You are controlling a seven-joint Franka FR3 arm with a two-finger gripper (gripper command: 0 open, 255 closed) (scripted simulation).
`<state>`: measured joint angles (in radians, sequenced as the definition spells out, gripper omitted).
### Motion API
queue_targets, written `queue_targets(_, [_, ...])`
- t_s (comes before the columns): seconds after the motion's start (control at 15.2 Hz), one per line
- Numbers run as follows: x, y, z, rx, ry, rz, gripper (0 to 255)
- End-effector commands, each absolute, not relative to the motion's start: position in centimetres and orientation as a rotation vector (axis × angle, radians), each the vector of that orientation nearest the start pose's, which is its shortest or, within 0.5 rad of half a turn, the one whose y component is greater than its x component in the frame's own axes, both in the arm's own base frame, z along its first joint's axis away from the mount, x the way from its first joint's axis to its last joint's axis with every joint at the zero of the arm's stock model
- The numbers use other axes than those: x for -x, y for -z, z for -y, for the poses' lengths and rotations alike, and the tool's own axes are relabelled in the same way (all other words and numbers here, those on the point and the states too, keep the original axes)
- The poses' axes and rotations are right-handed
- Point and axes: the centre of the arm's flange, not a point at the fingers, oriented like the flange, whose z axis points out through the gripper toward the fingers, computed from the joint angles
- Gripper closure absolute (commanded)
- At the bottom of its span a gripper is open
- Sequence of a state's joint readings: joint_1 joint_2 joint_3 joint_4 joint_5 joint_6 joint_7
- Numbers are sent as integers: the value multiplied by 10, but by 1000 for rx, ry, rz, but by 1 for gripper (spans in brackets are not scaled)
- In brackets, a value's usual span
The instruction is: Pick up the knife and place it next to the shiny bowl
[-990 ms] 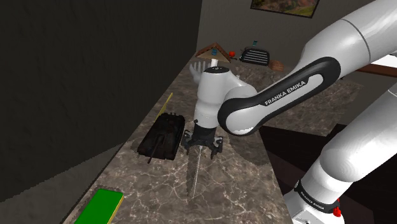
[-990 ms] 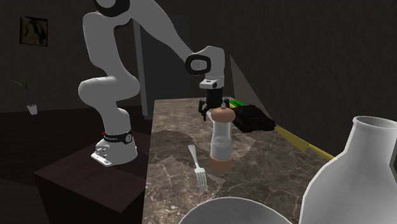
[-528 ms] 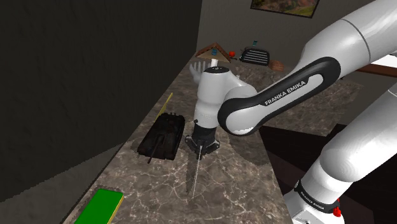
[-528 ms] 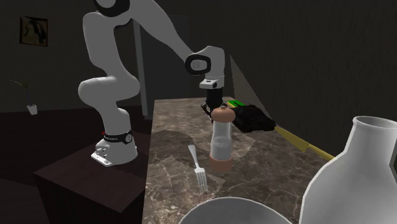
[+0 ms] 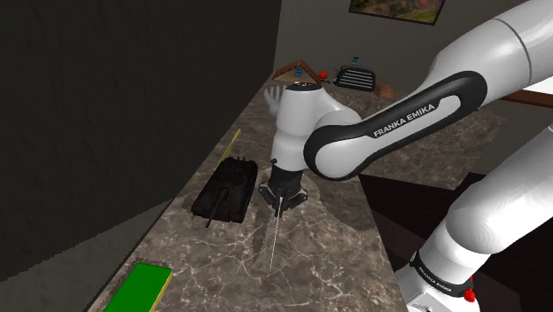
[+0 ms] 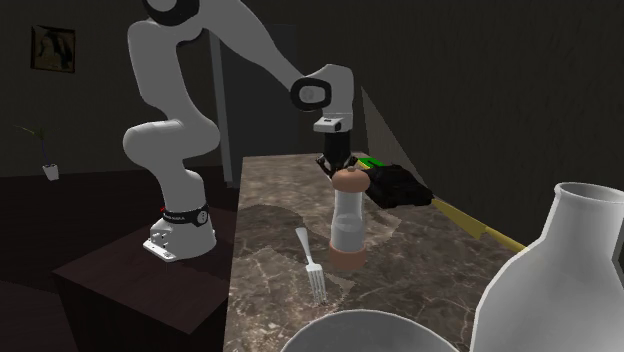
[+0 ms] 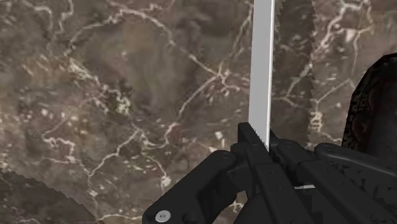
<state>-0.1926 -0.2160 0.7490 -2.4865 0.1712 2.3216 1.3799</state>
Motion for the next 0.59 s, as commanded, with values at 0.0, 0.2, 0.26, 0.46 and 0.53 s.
queue_targets(0.0, [-386,-358,-241,2801,30,-1444,255])
queue_targets(0.2, [-386,-374,-241,2801,30,-1444,255])
queue_targets(0.26, [-386,-379,-241,2801,30,-1444,255])
queue_targets(0.46, [-386,-395,-241,2801,30,-1444,255])
queue_targets(0.53, [-386,-400,-241,2801,30,-1444,255])
